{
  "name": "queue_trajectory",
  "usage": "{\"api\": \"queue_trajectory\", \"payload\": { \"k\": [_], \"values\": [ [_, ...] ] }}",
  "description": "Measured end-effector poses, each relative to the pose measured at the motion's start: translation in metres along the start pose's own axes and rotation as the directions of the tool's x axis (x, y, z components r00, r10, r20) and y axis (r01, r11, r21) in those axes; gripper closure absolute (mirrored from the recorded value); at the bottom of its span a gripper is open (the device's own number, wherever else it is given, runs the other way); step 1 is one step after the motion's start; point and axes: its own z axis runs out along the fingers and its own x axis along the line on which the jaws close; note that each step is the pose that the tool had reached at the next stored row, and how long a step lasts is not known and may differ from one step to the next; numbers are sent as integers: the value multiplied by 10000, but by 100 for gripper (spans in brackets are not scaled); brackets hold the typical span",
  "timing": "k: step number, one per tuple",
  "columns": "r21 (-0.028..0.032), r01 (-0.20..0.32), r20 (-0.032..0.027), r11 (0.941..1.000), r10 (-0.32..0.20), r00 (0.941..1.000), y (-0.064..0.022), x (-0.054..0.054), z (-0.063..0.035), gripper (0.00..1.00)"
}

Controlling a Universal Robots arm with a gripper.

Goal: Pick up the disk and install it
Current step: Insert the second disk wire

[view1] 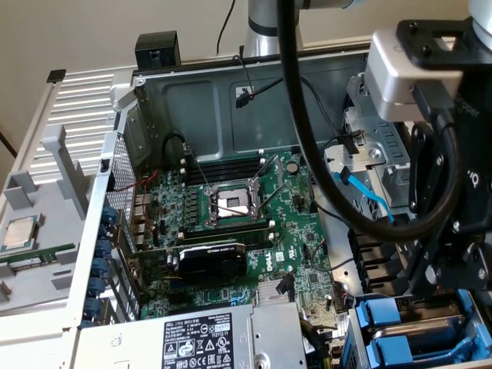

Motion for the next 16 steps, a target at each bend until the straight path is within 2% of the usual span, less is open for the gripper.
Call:
{"api": "queue_trajectory", "payload": {
  "k": [5,8,16],
  "values": [
    [5,2,10,10000,-2,10000,0,-7,9,84],
    [10,9,55,10000,-9,10000,-1,-8,15,84],
    [6,15,126,10000,-15,9999,-2,2,27,84]
  ]
}}
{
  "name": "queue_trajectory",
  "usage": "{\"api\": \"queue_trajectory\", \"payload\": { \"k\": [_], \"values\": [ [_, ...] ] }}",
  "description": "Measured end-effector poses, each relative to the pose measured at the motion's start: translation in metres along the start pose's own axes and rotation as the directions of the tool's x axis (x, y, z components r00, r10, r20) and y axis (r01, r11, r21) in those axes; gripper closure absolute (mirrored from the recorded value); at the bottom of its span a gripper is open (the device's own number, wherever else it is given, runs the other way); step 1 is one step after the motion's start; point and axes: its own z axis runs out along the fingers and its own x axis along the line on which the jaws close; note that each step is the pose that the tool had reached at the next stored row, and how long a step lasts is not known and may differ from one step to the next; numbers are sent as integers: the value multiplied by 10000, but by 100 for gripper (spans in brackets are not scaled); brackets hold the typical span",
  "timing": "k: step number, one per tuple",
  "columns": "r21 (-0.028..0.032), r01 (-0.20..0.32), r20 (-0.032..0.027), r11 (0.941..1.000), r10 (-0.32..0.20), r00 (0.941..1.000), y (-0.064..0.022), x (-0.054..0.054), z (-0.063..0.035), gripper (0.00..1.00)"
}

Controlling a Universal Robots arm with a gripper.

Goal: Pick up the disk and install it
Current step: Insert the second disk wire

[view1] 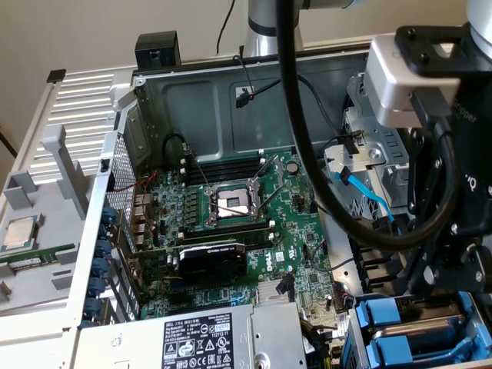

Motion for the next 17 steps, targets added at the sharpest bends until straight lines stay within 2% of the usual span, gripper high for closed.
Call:
{"api": "queue_trajectory", "payload": {
  "k": [17],
  "values": [
    [-5,6,69,10000,-5,10000,-5,-2,61,84]
  ]
}}
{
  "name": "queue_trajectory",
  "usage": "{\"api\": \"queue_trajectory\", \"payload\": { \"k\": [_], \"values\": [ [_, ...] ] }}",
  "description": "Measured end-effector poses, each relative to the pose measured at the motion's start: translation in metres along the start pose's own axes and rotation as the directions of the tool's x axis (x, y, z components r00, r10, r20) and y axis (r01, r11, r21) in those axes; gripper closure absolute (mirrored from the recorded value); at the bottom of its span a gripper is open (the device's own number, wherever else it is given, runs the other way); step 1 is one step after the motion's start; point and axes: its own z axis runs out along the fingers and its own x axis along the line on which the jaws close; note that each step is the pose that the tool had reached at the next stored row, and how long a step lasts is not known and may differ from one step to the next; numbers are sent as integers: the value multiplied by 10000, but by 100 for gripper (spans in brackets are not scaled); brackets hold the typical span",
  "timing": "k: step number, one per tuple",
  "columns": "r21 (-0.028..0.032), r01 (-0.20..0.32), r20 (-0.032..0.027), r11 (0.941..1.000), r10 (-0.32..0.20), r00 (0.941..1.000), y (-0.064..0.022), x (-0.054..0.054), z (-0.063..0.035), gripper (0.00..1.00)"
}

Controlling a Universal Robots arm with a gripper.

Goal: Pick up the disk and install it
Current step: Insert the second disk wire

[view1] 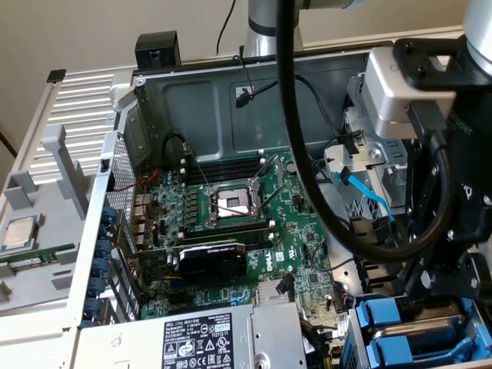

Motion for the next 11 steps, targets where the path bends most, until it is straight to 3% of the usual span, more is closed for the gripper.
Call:
{"api": "queue_trajectory", "payload": {
  "k": [11],
  "values": [
    [-6,8,99,10000,-8,10000,-1,10,10,84]
  ]
}}
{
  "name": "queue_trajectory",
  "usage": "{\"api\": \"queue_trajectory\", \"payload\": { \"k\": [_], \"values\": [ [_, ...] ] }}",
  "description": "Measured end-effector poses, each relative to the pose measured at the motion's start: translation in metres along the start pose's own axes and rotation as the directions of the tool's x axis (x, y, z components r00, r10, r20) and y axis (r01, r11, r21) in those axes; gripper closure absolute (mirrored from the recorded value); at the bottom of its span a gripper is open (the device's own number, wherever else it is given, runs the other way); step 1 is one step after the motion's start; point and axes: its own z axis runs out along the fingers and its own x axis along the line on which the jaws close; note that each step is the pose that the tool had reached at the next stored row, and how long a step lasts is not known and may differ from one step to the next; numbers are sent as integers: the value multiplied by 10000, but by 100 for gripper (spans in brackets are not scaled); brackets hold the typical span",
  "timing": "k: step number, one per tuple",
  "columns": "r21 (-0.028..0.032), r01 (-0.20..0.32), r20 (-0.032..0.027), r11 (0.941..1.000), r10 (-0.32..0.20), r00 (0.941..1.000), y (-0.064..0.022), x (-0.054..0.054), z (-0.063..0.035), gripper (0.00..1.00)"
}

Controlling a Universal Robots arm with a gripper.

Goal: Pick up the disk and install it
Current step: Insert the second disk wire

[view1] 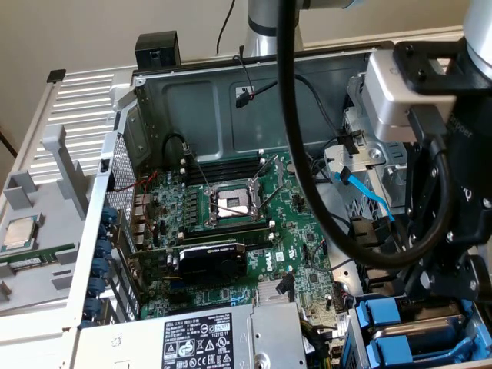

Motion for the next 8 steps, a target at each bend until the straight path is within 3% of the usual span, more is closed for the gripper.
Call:
{"api": "queue_trajectory", "payload": {
  "k": [8],
  "values": [
    [0,-1,0,10000,1,10000,-1,4,12,84]
  ]
}}
